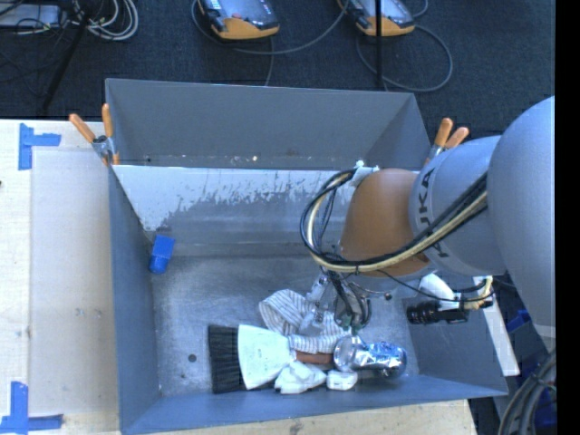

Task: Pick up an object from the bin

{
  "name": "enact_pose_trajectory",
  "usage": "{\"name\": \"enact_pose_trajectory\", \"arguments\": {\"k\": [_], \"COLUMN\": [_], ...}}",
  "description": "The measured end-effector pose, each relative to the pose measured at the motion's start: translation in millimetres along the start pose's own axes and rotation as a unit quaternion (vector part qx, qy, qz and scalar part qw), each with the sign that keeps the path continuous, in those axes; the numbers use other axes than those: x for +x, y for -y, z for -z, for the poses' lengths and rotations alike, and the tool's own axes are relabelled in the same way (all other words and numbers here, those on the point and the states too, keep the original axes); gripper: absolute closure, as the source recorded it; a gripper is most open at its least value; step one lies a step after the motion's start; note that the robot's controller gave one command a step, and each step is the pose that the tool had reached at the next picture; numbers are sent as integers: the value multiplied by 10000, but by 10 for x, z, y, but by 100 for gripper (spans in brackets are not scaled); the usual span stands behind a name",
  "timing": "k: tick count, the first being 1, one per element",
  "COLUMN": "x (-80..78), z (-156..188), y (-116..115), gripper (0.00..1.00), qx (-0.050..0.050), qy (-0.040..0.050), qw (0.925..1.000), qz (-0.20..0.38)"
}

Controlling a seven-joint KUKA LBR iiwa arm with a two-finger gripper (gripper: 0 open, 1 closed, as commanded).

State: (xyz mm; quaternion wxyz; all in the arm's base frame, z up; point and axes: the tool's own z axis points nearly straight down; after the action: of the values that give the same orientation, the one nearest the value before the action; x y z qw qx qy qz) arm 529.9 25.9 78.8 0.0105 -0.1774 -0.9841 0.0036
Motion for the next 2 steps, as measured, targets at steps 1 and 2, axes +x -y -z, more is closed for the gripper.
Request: {"name": "enact_pose_trajectory", "arguments": {"k": [1, 2], "x": [-1, 16], "z": [0, 31], "y": [-1, -1], "gripper": [100, 100], "qx": [-1, -8], "qy": [1, -8], "qw": [10000, 10000], "qz": [-1, -4]}}
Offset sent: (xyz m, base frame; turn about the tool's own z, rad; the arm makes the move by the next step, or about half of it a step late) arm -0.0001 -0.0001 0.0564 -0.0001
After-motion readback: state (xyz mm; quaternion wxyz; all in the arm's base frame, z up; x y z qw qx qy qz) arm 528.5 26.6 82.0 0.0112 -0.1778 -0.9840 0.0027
